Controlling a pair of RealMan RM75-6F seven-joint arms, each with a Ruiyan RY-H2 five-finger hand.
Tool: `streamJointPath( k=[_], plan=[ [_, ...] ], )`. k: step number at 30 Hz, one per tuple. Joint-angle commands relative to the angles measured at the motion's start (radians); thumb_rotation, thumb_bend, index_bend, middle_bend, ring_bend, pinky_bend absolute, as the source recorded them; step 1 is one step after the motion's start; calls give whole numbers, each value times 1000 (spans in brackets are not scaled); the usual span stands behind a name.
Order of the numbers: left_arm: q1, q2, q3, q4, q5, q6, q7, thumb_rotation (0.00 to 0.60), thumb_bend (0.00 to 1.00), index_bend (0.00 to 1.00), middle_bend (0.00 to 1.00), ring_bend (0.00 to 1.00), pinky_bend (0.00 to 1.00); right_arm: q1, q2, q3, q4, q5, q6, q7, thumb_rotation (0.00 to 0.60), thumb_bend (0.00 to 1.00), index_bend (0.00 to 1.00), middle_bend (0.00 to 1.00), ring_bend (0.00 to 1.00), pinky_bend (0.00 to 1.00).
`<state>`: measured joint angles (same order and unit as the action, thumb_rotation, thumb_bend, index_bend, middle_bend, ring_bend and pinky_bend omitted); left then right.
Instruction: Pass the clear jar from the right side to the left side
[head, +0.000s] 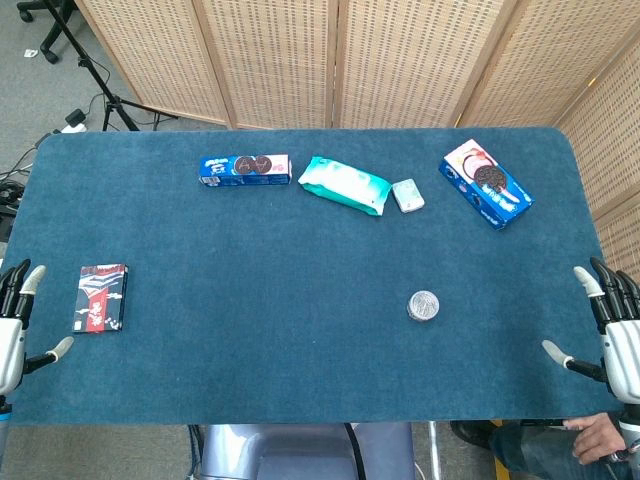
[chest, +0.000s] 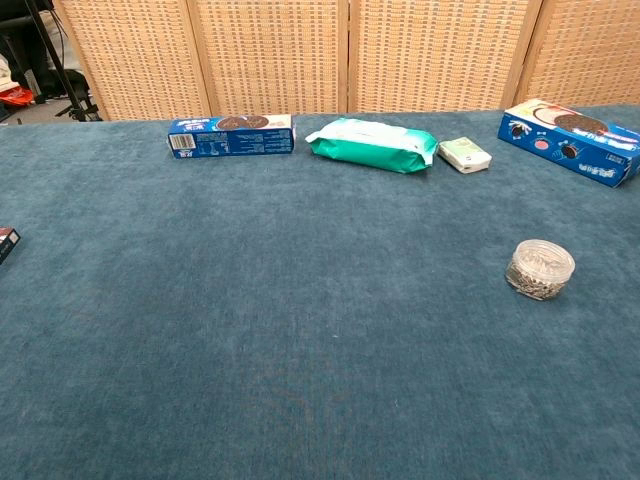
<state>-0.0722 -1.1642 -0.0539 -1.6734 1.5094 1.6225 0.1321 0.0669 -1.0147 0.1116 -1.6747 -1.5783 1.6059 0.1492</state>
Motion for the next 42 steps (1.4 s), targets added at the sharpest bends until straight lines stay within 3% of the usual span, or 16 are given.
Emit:
streamJointPath(
  k=[1, 12, 15, 19, 22, 30, 38, 42],
  plan=[
    [5, 5, 1, -10, 1, 1, 9, 600, 0, 0, 0, 0, 0, 1, -2, 0, -1, 3, -3, -9, 600, 0, 0, 0, 0, 0],
    [8, 14, -3, -17, 0, -10, -4, 600, 0, 0, 0, 0, 0, 34, -2, -18, 1, -32, -60, -28, 600, 0, 0, 0, 0, 0],
    [7, 18, -11, -19, -11, -15, -10, 600, 0, 0, 0, 0, 0, 108, 8, -30, 31, -98, -153, 10, 600, 0, 0, 0, 0, 0],
    [6, 20, -18, -22, -21, -22, -12, 600, 0, 0, 0, 0, 0, 214, 32, -53, 55, -164, -289, 156, 600, 0, 36, 0, 0, 0],
    [-3, 25, -28, -25, -36, -38, -8, 600, 0, 0, 0, 0, 0, 344, 5, -60, 117, -180, -472, 265, 600, 0, 80, 0, 0, 0],
    [-15, 32, -46, -26, -80, -75, -11, 600, 0, 0, 0, 0, 0, 479, -104, -59, 213, -84, -727, 182, 600, 0, 101, 0, 0, 0],
    [-22, 30, -53, -25, -102, -95, -9, 600, 0, 0, 0, 0, 0, 531, -202, -39, 300, -5, -786, 87, 600, 0, 131, 0, 0, 24],
    [-24, 29, -54, -25, -108, -101, -4, 600, 0, 0, 0, 0, 0, 541, -223, -46, 317, 7, -796, 61, 600, 0, 169, 43, 2, 139]
  ],
)
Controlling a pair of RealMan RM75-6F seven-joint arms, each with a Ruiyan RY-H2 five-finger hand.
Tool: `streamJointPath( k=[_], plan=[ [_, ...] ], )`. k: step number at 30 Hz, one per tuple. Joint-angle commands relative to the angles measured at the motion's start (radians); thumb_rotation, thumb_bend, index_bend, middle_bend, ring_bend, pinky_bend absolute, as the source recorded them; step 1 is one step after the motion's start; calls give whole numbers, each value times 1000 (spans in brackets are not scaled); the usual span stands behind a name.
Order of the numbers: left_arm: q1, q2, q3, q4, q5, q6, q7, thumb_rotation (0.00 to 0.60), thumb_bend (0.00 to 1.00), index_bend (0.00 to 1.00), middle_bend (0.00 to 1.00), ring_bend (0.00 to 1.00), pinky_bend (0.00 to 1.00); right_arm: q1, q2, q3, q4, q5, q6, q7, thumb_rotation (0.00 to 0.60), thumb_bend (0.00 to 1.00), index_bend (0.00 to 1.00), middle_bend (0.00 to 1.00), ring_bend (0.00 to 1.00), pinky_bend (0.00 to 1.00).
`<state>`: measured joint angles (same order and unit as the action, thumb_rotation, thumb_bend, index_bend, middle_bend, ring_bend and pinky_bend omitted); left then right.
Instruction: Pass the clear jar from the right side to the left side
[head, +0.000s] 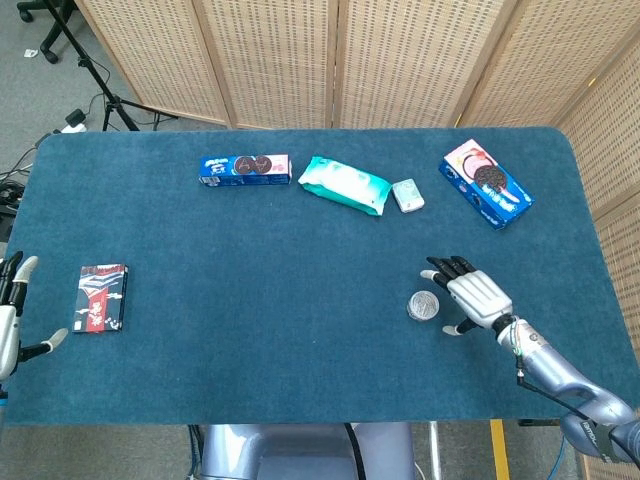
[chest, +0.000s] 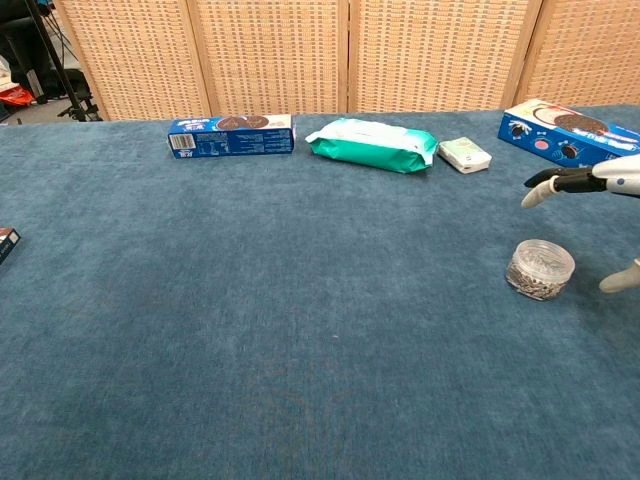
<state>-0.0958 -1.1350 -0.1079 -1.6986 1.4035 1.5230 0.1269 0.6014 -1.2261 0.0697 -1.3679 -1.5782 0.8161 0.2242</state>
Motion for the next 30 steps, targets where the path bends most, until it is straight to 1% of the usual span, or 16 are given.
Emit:
streamJointPath(
  k=[1, 2, 5, 7, 10, 12, 13, 14, 16, 19, 23, 26, 28, 30],
  plan=[
    [-1, 0, 0, 0, -3, -4, 1, 600, 0, 0, 0, 0, 0, 9, -18, -7, 15, 9, -9, -18, 600, 0, 183, 69, 12, 170],
    [-1, 0, 0, 0, -4, -6, 1, 600, 0, 0, 0, 0, 0, 11, -24, -10, 20, 11, -11, -22, 600, 0, 192, 84, 24, 186],
    [-1, 0, 2, -1, -4, -8, 0, 600, 0, 0, 0, 0, 0, 17, -45, -20, 39, 17, -19, -24, 600, 0, 244, 148, 110, 255],
    [-1, 0, 3, -2, -2, -8, -3, 600, 0, 0, 0, 0, 0, 22, -70, -23, 66, 19, -14, -15, 600, 0, 296, 235, 202, 313],
    [2, 0, 2, -2, -1, -3, -5, 600, 0, 0, 0, 0, 0, 26, -107, -23, 108, 23, -3, 21, 600, 0, 372, 358, 311, 397],
    [4, 0, 2, -2, 0, 1, -7, 600, 0, 0, 0, 0, 0, 30, -128, -22, 131, 20, 9, 58, 600, 4, 408, 412, 359, 431],
    [5, 0, 2, -2, 1, 4, -8, 600, 0, 0, 0, 0, 0, 31, -139, -22, 144, 17, 18, 76, 600, 34, 445, 466, 406, 456],
    [6, 0, 2, -2, 1, 5, -10, 600, 0, 0, 0, 0, 0, 31, -150, -22, 158, 14, 29, 90, 600, 64, 469, 500, 435, 470],
    [8, 1, 1, -2, 2, 7, -14, 600, 0, 0, 0, 0, 0, 31, -170, -23, 182, 5, 53, 113, 600, 172, 529, 568, 491, 490],
    [8, 3, 1, -1, -1, 6, -20, 600, 0, 0, 0, 0, 0, 32, -185, -29, 193, -8, 79, 151, 600, 252, 563, 582, 498, 491],
    [9, 5, 0, -1, 0, 6, -27, 600, 0, 0, 0, 0, 0, 39, -170, -34, 145, -32, 111, 205, 600, 260, 567, 584, 498, 491],
    [9, 6, 2, -2, 3, 5, -28, 600, 0, 0, 0, 0, 0, 57, -143, -33, 65, -68, 138, 214, 600, 260, 567, 584, 498, 491],
    [10, 7, 3, -3, 5, 5, -30, 600, 0, 0, 0, 0, 0, 77, -122, -27, -14, -88, 142, 187, 600, 260, 567, 584, 498, 491],
    [10, 8, 4, -3, 7, 5, -33, 600, 0, 0, 0, 0, 0, 99, -113, -12, -88, -81, 125, 155, 600, 260, 567, 584, 498, 491]
  ],
)
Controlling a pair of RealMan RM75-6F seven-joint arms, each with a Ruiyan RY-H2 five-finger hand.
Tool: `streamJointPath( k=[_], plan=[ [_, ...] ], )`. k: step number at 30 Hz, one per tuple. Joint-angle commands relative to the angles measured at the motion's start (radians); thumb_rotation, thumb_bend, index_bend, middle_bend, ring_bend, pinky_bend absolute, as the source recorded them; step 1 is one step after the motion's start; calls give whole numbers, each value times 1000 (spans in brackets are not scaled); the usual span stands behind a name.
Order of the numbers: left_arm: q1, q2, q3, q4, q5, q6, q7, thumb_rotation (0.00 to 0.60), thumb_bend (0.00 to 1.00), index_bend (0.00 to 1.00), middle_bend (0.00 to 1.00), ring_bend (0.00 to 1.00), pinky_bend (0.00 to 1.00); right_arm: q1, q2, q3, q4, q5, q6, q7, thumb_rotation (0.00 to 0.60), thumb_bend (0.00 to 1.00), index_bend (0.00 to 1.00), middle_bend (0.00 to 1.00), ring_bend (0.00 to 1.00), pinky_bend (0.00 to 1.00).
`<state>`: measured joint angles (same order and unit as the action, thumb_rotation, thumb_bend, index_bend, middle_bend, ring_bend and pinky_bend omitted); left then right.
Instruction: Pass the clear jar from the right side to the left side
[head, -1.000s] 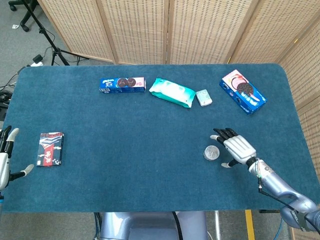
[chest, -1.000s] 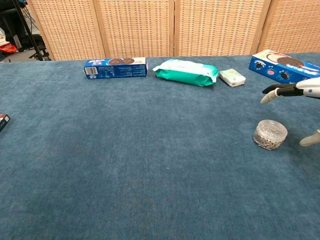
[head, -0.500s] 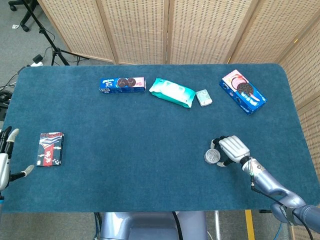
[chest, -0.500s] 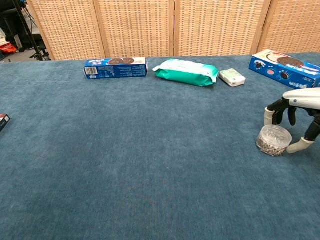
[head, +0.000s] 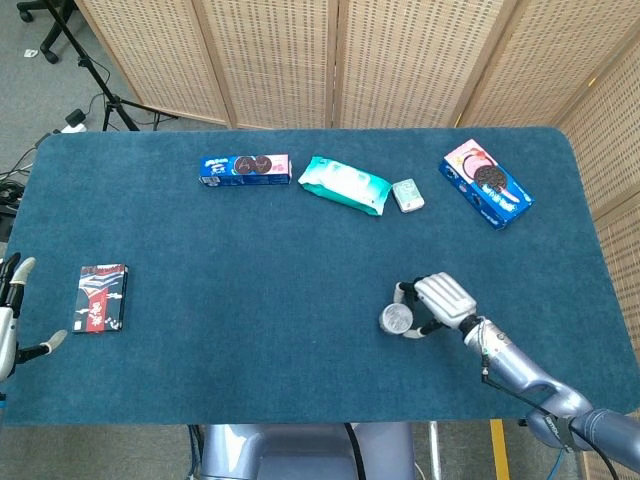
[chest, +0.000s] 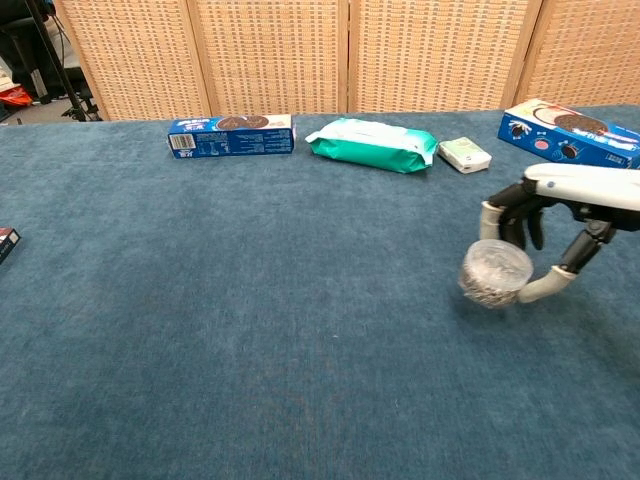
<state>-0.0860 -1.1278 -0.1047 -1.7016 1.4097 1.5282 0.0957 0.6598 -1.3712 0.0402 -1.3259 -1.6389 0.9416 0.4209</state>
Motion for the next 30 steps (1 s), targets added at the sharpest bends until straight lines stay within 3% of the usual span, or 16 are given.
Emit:
streamJointPath(
  k=[1, 5, 7, 10, 17, 21, 23, 24, 25, 28, 30],
  plan=[
    [1, 1, 1, 1, 2, 1, -4, 600, 0, 0, 0, 0, 0, 56, 31, 31, -176, -2, -23, -65, 600, 260, 567, 584, 498, 491],
    [3, 5, 1, 3, 2, 1, -17, 600, 0, 0, 0, 0, 0, 110, -2, 79, -277, 84, -109, -169, 600, 280, 569, 584, 498, 491],
    [1, 8, -1, 6, -4, -8, -26, 600, 0, 0, 0, 0, 0, 152, -79, 107, -303, 140, -159, -250, 600, 311, 573, 584, 498, 491],
    [-3, 11, -3, 8, -9, -17, -32, 600, 0, 0, 0, 0, 0, 173, -171, 132, -294, 225, -167, -364, 600, 311, 575, 584, 498, 491],
    [-6, 14, -5, 10, -16, -27, -41, 600, 0, 0, 0, 0, 0, 208, -319, 162, -226, 311, -137, -535, 600, 336, 576, 584, 498, 491],
    [-8, 20, -8, 13, -23, -35, -54, 600, 0, 0, 0, 0, 0, 231, -416, 181, -159, 363, -118, -605, 600, 312, 581, 584, 498, 491],
    [-10, 22, -10, 15, -29, -41, -60, 600, 0, 0, 0, 0, 0, 237, -446, 190, -143, 384, -109, -626, 600, 233, 580, 572, 495, 491],
    [-10, 23, -10, 15, -30, -43, -62, 600, 0, 0, 0, 0, 0, 239, -457, 193, -139, 393, -105, -631, 600, 139, 527, 516, 452, 455],
    [-11, 24, -11, 15, -31, -44, -64, 600, 0, 0, 0, 0, 0, 240, -465, 195, -134, 400, -102, -635, 600, 48, 412, 392, 343, 366],
    [-10, 27, -11, 15, -32, -45, -72, 600, 0, 0, 0, 0, 0, 245, -467, 187, -139, 433, -130, -649, 600, 0, 100, 32, 20, 74],
    [-9, 30, -13, 16, -34, -44, -79, 600, 0, 0, 0, 0, 0, 247, -443, 189, -177, 479, -151, -669, 600, 0, 77, 0, 0, 9]
  ],
)
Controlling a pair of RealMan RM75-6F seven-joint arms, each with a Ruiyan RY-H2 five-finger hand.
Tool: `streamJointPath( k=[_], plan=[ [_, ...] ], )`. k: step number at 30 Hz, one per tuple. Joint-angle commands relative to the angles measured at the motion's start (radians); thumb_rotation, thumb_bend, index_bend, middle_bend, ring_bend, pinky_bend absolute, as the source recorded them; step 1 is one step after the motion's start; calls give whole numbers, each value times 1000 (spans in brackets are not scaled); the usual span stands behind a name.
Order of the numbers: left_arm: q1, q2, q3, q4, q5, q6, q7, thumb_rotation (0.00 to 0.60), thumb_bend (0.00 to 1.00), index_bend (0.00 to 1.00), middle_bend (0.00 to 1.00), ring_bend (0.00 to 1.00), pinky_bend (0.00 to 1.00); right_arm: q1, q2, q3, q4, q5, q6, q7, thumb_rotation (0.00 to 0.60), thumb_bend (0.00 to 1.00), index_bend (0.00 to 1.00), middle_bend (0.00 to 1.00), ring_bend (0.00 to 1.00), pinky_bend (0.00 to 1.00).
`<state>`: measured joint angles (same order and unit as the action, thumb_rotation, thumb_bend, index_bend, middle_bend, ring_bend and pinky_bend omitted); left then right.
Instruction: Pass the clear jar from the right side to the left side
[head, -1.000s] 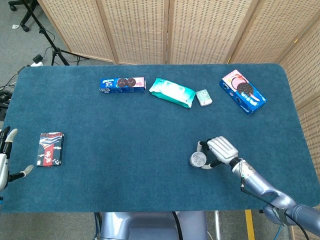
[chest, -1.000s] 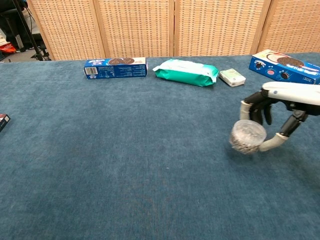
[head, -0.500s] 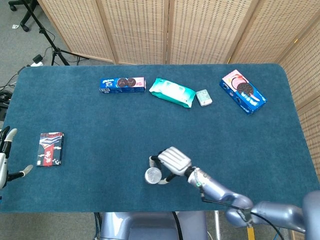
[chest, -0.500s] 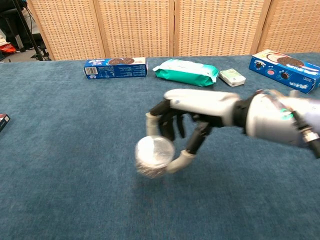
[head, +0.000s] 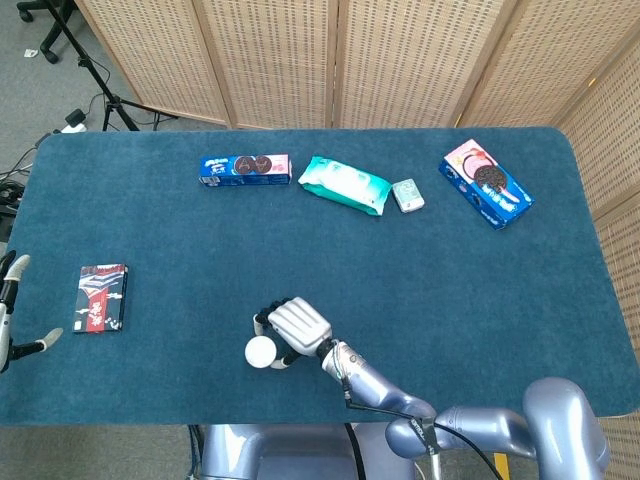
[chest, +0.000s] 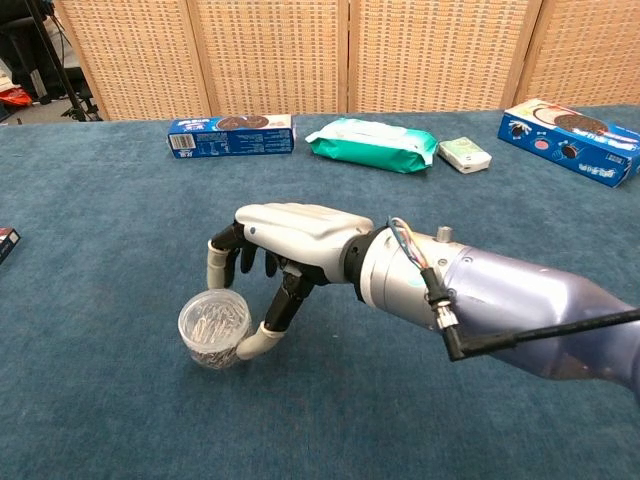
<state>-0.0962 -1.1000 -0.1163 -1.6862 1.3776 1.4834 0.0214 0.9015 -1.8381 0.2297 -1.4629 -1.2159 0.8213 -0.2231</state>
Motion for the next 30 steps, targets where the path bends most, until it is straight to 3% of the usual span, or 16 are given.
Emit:
streamJointPath(
  k=[1, 7, 11, 15, 18, 22, 27, 30],
  plan=[
    [1, 3, -1, 1, -2, 1, -7, 600, 0, 0, 0, 0, 0, 4, 33, 4, -57, 63, -20, -40, 600, 0, 77, 0, 0, 0],
    [-5, 9, 10, -5, 5, -18, 9, 600, 4, 0, 0, 0, 0, -34, 124, 4, -214, 42, 85, -120, 600, 0, 70, 0, 0, 0],
    [-11, 7, 23, 0, 52, -12, 12, 600, 7, 0, 0, 0, 0, -89, 253, 2, -353, 9, 166, -145, 600, 0, 69, 0, 0, 0],
    [-58, 1, 60, 64, 197, -38, -26, 600, 7, 0, 0, 0, 0, -207, 440, -61, -441, -139, 326, -172, 600, 0, 69, 0, 0, 0],
    [-124, -8, 85, 130, 299, -95, -101, 600, 4, 0, 0, 0, 0, -314, 544, -118, -409, -281, 482, -114, 600, 0, 69, 0, 0, 0],
    [-194, -35, 91, 163, 355, -158, -116, 600, 1, 0, 0, 0, 0, -436, 622, -148, -301, -348, 663, 0, 600, 0, 69, 0, 0, 0],
    [-263, -65, 101, 119, 378, -251, -59, 600, 0, 0, 0, 0, 0, -566, 639, -143, -120, -296, 811, 175, 600, 0, 69, 0, 0, 0],
    [-305, -98, 110, 66, 397, -318, 24, 600, 0, 0, 0, 0, 0, -650, 645, -156, -76, -236, 853, 277, 600, 0, 69, 0, 0, 0]
  ],
)
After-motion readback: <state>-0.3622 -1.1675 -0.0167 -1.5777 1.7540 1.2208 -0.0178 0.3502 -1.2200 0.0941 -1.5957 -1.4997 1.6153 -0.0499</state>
